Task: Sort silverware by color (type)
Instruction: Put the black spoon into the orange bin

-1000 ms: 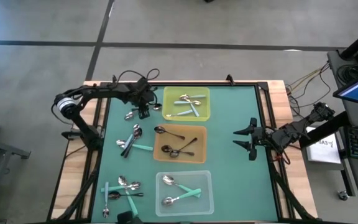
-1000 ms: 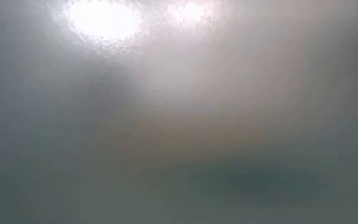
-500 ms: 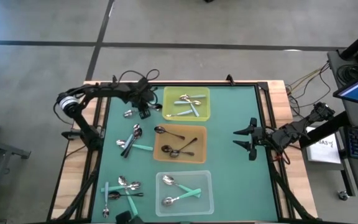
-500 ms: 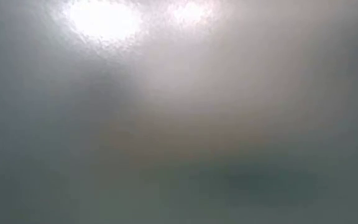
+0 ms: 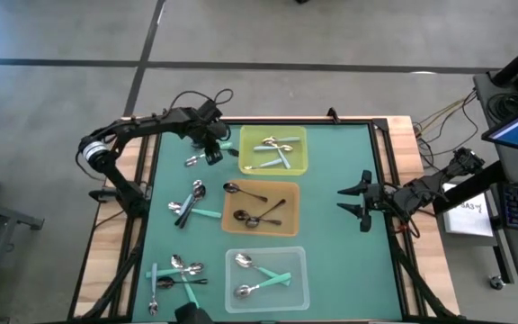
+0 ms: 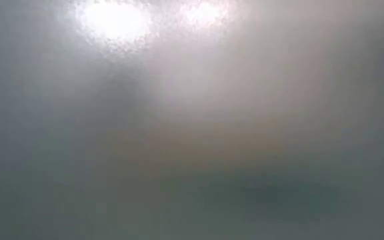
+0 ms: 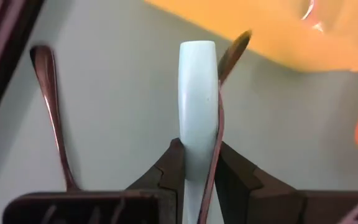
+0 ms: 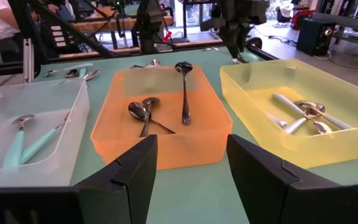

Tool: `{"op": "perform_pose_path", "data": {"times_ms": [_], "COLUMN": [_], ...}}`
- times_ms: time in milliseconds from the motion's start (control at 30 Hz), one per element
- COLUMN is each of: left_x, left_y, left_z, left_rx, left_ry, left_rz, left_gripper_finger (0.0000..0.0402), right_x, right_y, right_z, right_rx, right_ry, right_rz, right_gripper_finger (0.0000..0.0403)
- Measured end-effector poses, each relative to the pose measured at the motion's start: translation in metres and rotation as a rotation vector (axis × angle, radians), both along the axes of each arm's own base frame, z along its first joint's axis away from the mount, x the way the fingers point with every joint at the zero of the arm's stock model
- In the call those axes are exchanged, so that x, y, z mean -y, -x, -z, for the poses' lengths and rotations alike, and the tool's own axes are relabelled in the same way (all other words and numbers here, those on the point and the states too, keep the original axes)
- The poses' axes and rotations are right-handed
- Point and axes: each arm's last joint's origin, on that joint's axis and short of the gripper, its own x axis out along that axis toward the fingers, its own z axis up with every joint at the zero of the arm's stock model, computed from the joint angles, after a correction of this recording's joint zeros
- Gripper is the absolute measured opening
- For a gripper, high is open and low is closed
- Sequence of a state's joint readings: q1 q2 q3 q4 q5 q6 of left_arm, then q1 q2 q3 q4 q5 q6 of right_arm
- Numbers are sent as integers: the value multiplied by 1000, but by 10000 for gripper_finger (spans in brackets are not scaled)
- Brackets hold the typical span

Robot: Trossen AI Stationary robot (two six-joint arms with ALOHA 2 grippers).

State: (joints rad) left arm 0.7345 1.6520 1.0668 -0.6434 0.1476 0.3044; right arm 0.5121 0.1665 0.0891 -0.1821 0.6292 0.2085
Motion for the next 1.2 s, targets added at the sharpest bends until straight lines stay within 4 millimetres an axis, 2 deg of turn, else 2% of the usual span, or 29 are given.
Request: {"op": "perform_pose_path", "data": {"times_ms": [200, 367, 533, 667, 767, 967, 1200], "left_x": [3, 12, 17, 19, 21, 24, 25], "left_y": [6, 16, 30, 41, 44, 48, 49], "left_z": [7, 23, 40, 49, 52, 43, 10], "left_rx": [-45, -108, -263, -368, -372, -375, -310], "left_ry": [26, 75, 2, -73, -58, -42, -101], "left_rz": [25, 24, -4, -13, -45, -78, -102], "left_gripper_finger": [43, 44, 82, 37, 31, 31, 31], "right_x": [0, 0, 0, 0, 0, 0, 0], "right_y": [0, 0, 0, 0, 0, 0, 0], "right_z": [0, 0, 0, 0, 0, 0, 0], "right_rx": [0, 0, 0, 0, 0, 0, 0], "right_ry": [0, 0, 0, 0, 0, 0, 0], "right_rz": [0, 0, 0, 0, 0, 0, 0], "right_gripper_finger": [185, 185, 185, 185, 185, 185, 185]}}
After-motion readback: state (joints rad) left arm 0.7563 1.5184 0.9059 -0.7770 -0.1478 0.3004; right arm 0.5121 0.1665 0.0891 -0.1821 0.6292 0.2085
